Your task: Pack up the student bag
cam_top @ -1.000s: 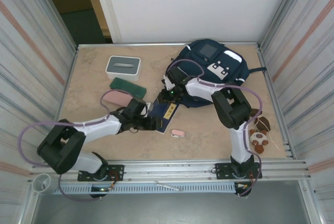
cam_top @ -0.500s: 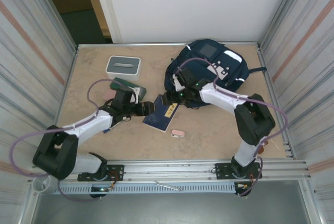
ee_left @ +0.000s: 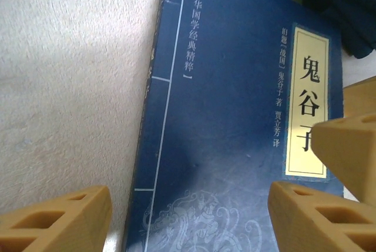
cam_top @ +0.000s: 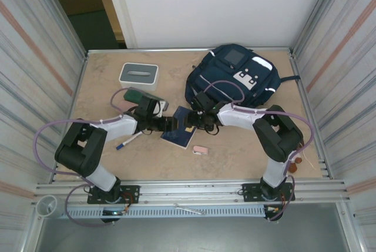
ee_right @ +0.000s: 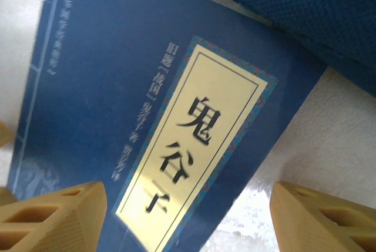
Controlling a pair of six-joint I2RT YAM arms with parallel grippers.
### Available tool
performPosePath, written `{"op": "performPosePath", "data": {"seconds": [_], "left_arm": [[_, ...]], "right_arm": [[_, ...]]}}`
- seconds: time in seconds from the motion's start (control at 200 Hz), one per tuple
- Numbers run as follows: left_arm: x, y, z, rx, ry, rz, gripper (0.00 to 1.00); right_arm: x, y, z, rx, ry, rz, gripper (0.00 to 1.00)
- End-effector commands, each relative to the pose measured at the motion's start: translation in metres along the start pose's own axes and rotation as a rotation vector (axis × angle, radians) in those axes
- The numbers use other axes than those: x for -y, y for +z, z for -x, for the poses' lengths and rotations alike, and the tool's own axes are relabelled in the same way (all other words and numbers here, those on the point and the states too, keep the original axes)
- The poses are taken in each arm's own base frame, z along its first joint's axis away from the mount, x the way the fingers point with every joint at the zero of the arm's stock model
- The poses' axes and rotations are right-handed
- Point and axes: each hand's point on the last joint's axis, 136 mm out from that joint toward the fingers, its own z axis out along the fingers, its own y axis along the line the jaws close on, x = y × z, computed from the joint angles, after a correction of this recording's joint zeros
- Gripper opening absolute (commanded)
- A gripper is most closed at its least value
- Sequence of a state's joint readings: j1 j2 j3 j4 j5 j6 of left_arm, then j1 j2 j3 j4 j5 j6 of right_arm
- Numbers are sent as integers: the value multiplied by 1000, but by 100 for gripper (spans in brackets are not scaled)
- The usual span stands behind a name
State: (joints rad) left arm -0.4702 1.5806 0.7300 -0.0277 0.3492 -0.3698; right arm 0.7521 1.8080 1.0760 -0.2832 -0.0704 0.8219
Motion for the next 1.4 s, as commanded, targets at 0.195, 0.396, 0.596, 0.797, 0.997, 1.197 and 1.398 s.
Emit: {"op": "performPosePath", "data": {"seconds": [0.195,0.396,0.596,0.797,0.997,1.197,1.398], "left_arm": [[-6,6,-27,-27,-50,-52,69],[-6,1,-39,-11,-81,-70,68],[-8,-2,-34,3,-91,-68,67],[-5,-24,-14,84,-102,-78,69],[10,-77,21,255,-128,-154,72],[32,-128,48,402,-201,-354,82],[74,-160,64,465,-176,-617,91]], "right_arm": [[-20,13,0,55,88,66,61],[-40,4,16,147,144,154,42],[-49,-10,29,221,164,183,17],[-66,-37,38,262,94,266,0],[-93,-103,59,352,44,462,0],[-95,-184,79,470,65,631,0],[-93,-246,93,580,98,766,0]]}}
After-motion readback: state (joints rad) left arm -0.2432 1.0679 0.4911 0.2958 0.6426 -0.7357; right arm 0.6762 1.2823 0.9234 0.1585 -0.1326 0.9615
